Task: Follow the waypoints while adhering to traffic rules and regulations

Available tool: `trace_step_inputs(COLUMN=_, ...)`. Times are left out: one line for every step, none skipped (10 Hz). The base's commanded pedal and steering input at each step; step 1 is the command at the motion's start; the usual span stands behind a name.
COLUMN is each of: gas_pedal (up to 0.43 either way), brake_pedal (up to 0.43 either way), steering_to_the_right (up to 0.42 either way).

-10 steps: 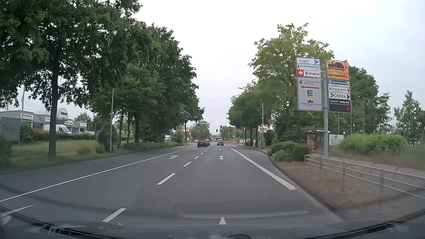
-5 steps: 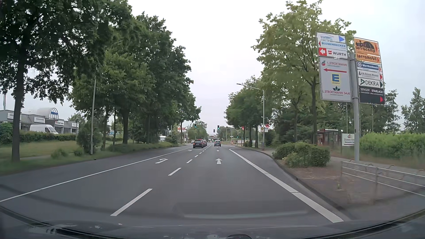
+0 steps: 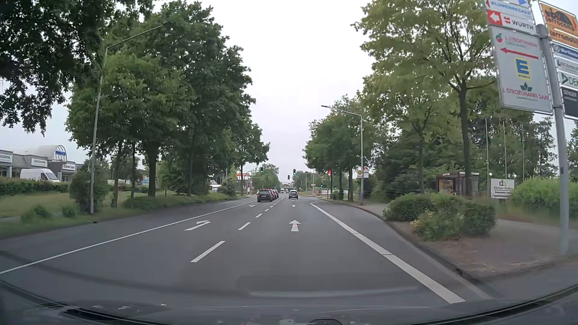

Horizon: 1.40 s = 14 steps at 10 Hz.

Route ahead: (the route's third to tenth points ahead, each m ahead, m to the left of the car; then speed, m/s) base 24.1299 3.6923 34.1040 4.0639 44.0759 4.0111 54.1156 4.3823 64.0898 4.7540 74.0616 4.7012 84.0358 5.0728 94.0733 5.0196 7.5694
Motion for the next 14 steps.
trace_step_inputs(gas_pedal=0.22, brake_pedal=0.0, steering_to_the_right=0.003)
trace_step_inputs(gas_pedal=0.22, brake_pedal=0.0, steering_to_the_right=0.003)
trace_step_inputs(gas_pedal=0.22, brake_pedal=0.0, steering_to_the_right=0.003)
trace_step_inputs(gas_pedal=0.22, brake_pedal=0.0, steering_to_the_right=0.001)
trace_step_inputs(gas_pedal=0.22, brake_pedal=0.0, steering_to_the_right=-0.002)
trace_step_inputs(gas_pedal=0.22, brake_pedal=0.0, steering_to_the_right=-0.002)
trace_step_inputs(gas_pedal=0.22, brake_pedal=0.0, steering_to_the_right=-0.002)
trace_step_inputs(gas_pedal=0.22, brake_pedal=0.0, steering_to_the_right=-0.002)
trace_step_inputs(gas_pedal=0.22, brake_pedal=0.0, steering_to_the_right=-0.002)
trace_step_inputs(gas_pedal=0.22, brake_pedal=0.0, steering_to_the_right=-0.002)
trace_step_inputs(gas_pedal=0.22, brake_pedal=0.0, steering_to_the_right=-0.002)
trace_step_inputs(gas_pedal=0.22, brake_pedal=0.0, steering_to_the_right=-0.001)
trace_step_inputs(gas_pedal=0.22, brake_pedal=0.0, steering_to_the_right=0.004)
trace_step_inputs(gas_pedal=0.22, brake_pedal=0.0, steering_to_the_right=0.007)
